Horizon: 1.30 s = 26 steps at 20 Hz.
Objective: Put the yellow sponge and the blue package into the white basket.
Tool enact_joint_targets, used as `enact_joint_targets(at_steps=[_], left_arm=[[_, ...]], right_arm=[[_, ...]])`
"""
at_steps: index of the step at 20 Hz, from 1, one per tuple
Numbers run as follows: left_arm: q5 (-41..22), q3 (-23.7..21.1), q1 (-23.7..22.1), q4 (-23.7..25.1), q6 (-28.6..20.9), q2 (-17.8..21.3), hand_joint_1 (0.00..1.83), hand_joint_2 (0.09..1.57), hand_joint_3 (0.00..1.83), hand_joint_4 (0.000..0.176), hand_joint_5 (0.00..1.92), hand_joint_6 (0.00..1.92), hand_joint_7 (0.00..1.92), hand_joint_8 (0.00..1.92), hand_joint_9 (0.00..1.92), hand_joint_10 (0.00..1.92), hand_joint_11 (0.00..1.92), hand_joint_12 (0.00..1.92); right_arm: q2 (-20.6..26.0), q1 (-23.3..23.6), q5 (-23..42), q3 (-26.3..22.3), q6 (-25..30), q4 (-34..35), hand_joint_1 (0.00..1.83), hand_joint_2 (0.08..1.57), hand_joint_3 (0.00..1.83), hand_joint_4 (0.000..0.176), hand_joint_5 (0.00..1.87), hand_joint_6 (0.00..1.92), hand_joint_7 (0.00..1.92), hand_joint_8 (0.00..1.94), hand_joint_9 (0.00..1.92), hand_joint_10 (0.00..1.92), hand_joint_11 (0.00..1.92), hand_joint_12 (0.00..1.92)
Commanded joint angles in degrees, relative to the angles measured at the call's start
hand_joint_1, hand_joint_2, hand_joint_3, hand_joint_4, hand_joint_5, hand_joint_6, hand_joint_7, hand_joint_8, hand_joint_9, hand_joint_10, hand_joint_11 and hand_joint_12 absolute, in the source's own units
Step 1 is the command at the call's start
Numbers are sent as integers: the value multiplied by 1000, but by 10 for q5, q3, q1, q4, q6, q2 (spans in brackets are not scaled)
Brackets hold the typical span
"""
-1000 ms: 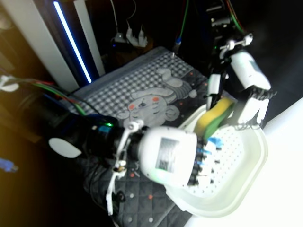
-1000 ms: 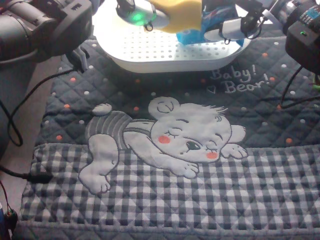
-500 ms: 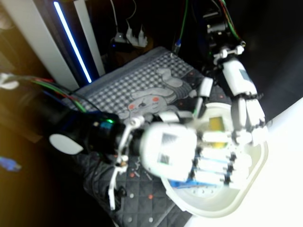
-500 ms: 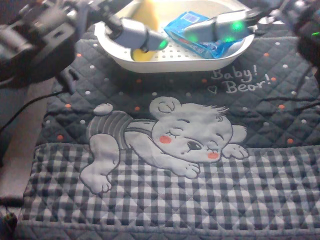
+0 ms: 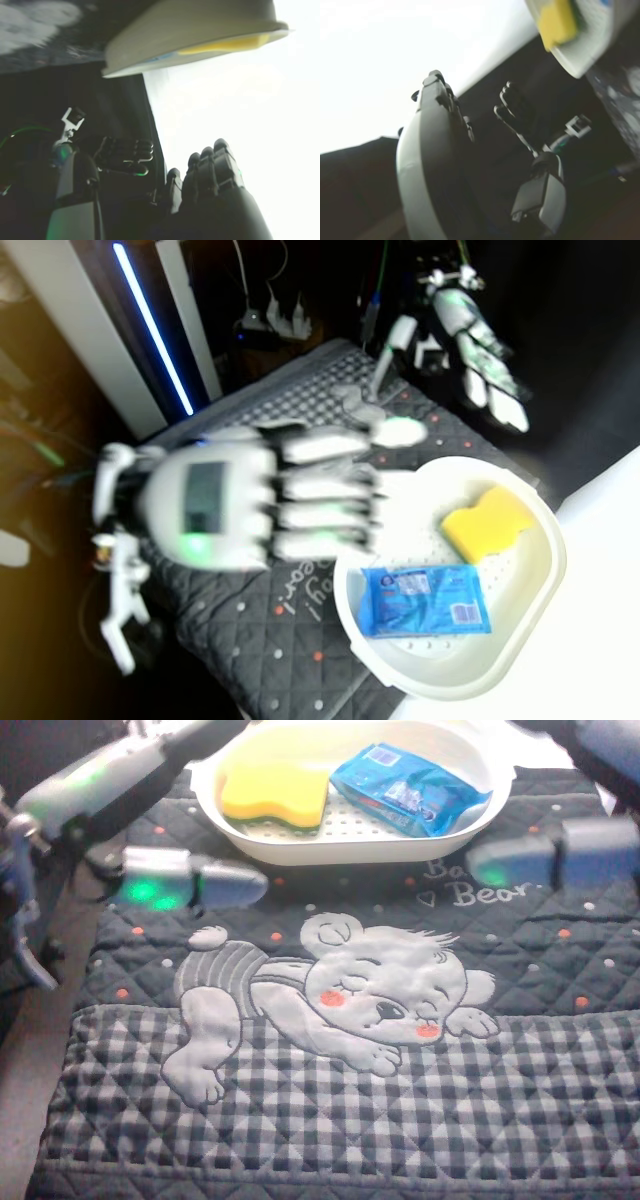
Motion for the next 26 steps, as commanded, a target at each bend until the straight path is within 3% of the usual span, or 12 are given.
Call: enact_joint_targets(at_steps=[1,10,13,15,16,18,19,20,21,22,25,26], left_arm=[[-116,-9,3,-11,-2,11,836,931,0,176,0,0,0,0,0,0,0,0],[-325,-126,184,-84,20,87,795,922,0,141,0,0,0,0,7,2,90,43],[-364,-154,232,-92,25,86,769,981,15,158,0,0,0,0,0,0,29,23],[-397,-166,260,-110,25,83,647,1016,25,124,0,0,0,0,0,0,0,2],[-413,-171,271,-119,25,83,630,1094,19,110,0,0,0,0,0,0,0,0],[-448,-176,287,-131,26,86,463,1125,19,117,0,0,0,0,0,0,0,0],[-452,-179,289,-132,26,88,361,1117,13,120,0,0,0,0,0,0,0,0],[-452,-186,287,-132,40,95,240,1191,12,57,0,0,0,0,1,0,25,14],[-452,-188,284,-131,46,98,240,1191,12,57,0,0,0,0,1,0,25,14],[-452,-187,274,-126,50,100,178,1203,9,92,39,13,0,0,16,5,4,2],[-452,-187,241,-99,68,106,209,1165,0,56,0,0,4,1,34,11,93,47],[-452,-188,229,-90,76,107,176,1183,0,49,0,0,0,0,54,1,18,312]], right_arm=[[15,-3,102,-3,2,41,667,911,9,176,4,1,0,0,0,0,0,0],[64,-202,275,-110,5,119,637,954,0,176,0,0,42,0,0,0,0,0],[63,-268,330,-138,29,135,834,831,0,176,0,0,84,7,5,1,0,0],[62,-297,354,-154,41,146,768,928,11,176,68,8,15,0,4,1,0,0],[63,-307,363,-160,45,151,688,982,7,176,501,56,2,0,0,0,0,0],[63,-326,380,-172,46,162,587,993,3,152,75,1,0,0,15,5,0,0],[63,-326,380,-173,46,162,532,1005,8,168,14,0,0,0,20,6,0,0],[67,-326,380,-177,46,161,488,989,0,174,0,0,0,0,65,20,0,0],[70,-326,380,-178,46,157,488,989,0,174,0,0,0,0,65,20,0,0],[76,-326,381,-182,46,147,444,1020,9,138,0,0,0,0,75,17,47,19],[93,-325,381,-194,32,121,529,1024,0,141,80,20,94,6,126,3,55,15],[102,-325,381,-200,17,116,535,1024,0,100,132,13,138,6,147,4,66,17]])
